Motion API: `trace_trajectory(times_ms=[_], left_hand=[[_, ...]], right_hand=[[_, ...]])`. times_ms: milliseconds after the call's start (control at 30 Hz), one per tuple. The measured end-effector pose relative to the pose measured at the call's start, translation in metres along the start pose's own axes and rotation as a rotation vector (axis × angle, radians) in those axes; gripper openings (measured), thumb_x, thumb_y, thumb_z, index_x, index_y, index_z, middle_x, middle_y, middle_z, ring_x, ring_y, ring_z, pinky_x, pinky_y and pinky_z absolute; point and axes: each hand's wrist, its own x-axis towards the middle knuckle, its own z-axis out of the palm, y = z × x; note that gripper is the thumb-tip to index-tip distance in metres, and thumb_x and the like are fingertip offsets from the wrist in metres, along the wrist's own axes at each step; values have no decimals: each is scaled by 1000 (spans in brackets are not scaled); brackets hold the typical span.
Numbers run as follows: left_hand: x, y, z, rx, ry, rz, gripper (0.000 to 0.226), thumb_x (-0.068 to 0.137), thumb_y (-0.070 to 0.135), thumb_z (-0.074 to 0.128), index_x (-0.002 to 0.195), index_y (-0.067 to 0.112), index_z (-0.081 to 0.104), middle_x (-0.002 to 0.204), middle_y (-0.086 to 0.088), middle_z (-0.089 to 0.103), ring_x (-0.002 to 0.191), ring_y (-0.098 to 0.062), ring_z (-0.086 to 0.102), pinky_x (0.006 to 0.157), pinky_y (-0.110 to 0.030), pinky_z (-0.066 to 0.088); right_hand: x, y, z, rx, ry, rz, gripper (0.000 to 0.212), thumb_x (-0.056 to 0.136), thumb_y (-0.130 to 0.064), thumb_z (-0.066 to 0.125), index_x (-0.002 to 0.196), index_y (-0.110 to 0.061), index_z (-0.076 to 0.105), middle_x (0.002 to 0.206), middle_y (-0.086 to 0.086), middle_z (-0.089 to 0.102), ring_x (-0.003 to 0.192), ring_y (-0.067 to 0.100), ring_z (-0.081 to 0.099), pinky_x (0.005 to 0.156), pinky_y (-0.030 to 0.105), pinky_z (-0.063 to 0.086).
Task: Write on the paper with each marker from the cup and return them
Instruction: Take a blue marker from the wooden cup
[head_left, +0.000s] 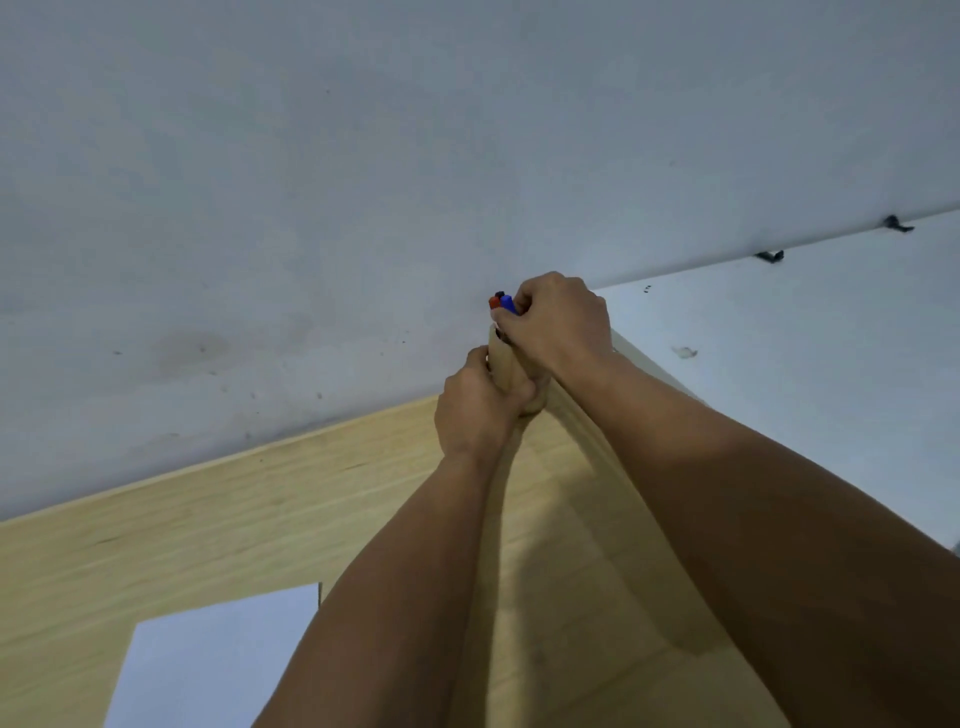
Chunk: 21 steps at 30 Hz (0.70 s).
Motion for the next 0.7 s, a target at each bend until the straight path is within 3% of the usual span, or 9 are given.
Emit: trace_trajectory(times_ms=[100, 200, 267, 400, 467, 567, 633, 700], left_hand=[[-7, 2, -10, 44, -52, -1, 74, 70, 60, 81, 127, 21, 56, 117, -1, 72, 108, -27, 69, 81, -42, 59], [-16, 5, -30, 110, -52, -1, 95, 75, 59, 82, 150, 15, 43, 142, -7, 62, 130, -30, 58, 93, -42, 52], [-24, 6, -55, 162, 4, 30, 91, 82, 59, 76, 153, 15, 43, 147, -7, 60, 133, -29, 56, 98, -42, 50], [-43, 6, -123, 230, 103, 30, 69, 89, 62, 65, 142, 18, 58, 140, -3, 65, 129, -27, 60, 100, -43, 50], [-58, 3, -160, 249, 136, 26, 60, 91, 60, 62, 135, 20, 65, 136, 0, 68, 126, -25, 62, 100, -40, 50], [-87, -3, -213, 274, 185, 29, 49, 93, 57, 60, 124, 20, 72, 127, 3, 73, 121, -23, 65, 96, -38, 50], [-107, -13, -243, 262, 217, 7, 44, 93, 58, 57, 106, 20, 76, 111, 3, 78, 109, -25, 69, 89, -37, 53], [-128, -21, -270, 200, 244, -31, 56, 90, 66, 49, 83, 16, 71, 87, -1, 77, 90, -29, 72, 82, -40, 58]], right_hand=[[-3, -10, -15, 32, 66, -17, 33, 95, -46, 67, 74, -21, 65, 68, -6, 60, 75, 25, 66, 81, 40, 56], [-4, -23, -39, 122, 171, -4, 32, 93, -44, 68, 79, -16, 71, 75, -1, 70, 75, 26, 69, 79, 41, 59], [-6, -36, -59, 226, 246, 18, 31, 91, -44, 69, 81, -15, 74, 76, 1, 75, 76, 27, 71, 76, 40, 60], [-21, -67, -91, 515, 284, 37, 32, 96, -39, 70, 84, -10, 75, 76, 4, 76, 77, 26, 73, 75, 38, 61], [-37, -84, -97, 686, 207, 18, 31, 100, -38, 68, 84, -13, 73, 76, 5, 75, 75, 26, 75, 75, 41, 62], [-80, -114, -95, 940, -42, 49, 24, 107, -34, 62, 101, -15, 76, 79, 4, 62, 56, 21, 65, 58, 33, 56], [-112, -130, -88, 957, -248, 72, 24, 108, -27, 61, 116, -11, 76, 86, 8, 55, 56, 17, 49, 53, 28, 43], [-141, -143, -79, 896, -444, 51, 18, 105, -15, 62, 117, -13, 76, 93, 10, 58, 62, 17, 49, 53, 27, 41]])
